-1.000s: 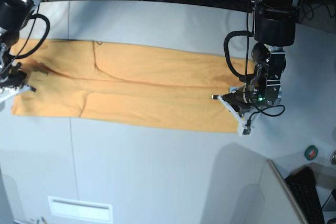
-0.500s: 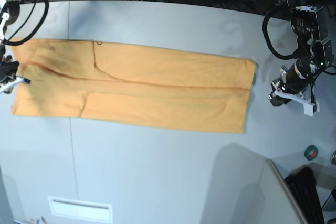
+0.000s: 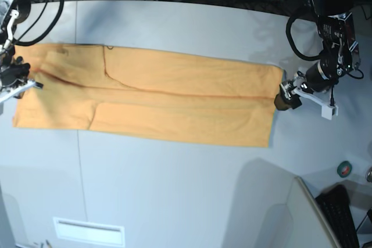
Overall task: Layout the t-shirt on the table in an organized manner, then fold the t-shirt properly
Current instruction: 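Pull the folded shirt taut between both grippers to straighten it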
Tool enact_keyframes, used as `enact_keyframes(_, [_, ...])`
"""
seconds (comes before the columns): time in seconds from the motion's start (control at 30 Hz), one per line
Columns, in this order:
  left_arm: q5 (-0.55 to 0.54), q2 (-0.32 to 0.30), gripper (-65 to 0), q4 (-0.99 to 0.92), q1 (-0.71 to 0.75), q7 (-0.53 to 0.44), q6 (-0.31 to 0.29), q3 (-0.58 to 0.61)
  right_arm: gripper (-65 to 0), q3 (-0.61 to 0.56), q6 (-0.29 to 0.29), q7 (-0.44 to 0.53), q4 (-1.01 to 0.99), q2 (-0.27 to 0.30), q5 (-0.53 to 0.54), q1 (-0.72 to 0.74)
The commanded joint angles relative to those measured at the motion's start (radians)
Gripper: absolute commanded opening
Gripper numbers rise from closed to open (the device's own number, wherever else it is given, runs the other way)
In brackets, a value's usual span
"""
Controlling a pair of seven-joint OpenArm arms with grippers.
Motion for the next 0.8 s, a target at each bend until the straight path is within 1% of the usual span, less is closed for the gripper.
enact_keyframes(0.0, [0.018, -0.017, -4.9, 0.009, -0.027, -0.019, -0.009, -0.003, -65.0, 0.002, 0.001, 0.021, 0.018, 0.015, 0.005, 0.008])
enact_keyframes(0.1, [0.112, 0.009, -4.9, -0.017, -0.055, -0.019, -0.011, 0.007, -65.0, 0.002, 0.001, 0.021, 0.018, 0.015, 0.005, 0.008])
enact_keyframes(0.17, [0.152, 0.015, -4.9, -0.041, -0.073, -0.019, -0.011, 0.053, -65.0, 0.002, 0.001, 0.021, 0.018, 0.015, 0.005, 0.008])
enact_keyframes(0.23, [0.150, 0.017, -5.1, -0.069, -0.081, -0.047, -0.011, 0.086, -65.0, 0.002, 0.001, 0.021, 0.018, 0.015, 0.005, 0.008])
enact_keyframes(0.33, [0.150, 0.017, -5.1, -0.126, -0.088, -0.119, -0.011, 0.127, -65.0, 0.002, 0.001, 0.021, 0.018, 0.014, 0.005, 0.007])
enact_keyframes(0.43, [0.150, 0.017, -5.9, -0.165, -0.093, -0.134, -0.011, 0.152, -65.0, 0.008, 0.001, 0.021, 0.018, 0.014, 0.005, 0.007])
enact_keyframes(0.47, [0.150, 0.017, -7.9, -0.170, -0.093, -0.136, -0.011, 0.156, -65.0, 0.008, 0.001, 0.021, 0.018, 0.014, 0.005, 0.007])
enact_keyframes(0.53, [0.150, 0.017, -16.6, -0.175, -0.093, -0.136, -0.011, 0.156, -65.0, 0.008, 0.001, 0.021, 0.018, 0.014, 0.005, 0.007])
enact_keyframes(0.6, [0.150, 0.018, -28.0, -0.176, -0.093, -0.136, -0.011, 0.156, -65.0, 0.007, 0.001, 0.021, 0.018, 0.014, 0.005, 0.007])
enact_keyframes(0.67, [0.150, 0.018, -41.3, -0.176, -0.093, -0.136, -0.011, 0.156, -65.0, 0.005, 0.001, 0.021, 0.018, 0.014, 0.005, 0.007])
enact_keyframes(0.73, [0.150, 0.018, -55.9, -0.178, -0.093, -0.137, -0.011, 0.156, -65.0, 0.005, 0.001, 0.021, 0.018, 0.014, 0.005, 0.007])
enact_keyframes(0.77, [0.152, 0.018, -65.0, -0.178, -0.095, -0.137, -0.011, 0.156, -65.0, 0.005, 0.001, 0.021, 0.018, 0.014, 0.005, 0.007])
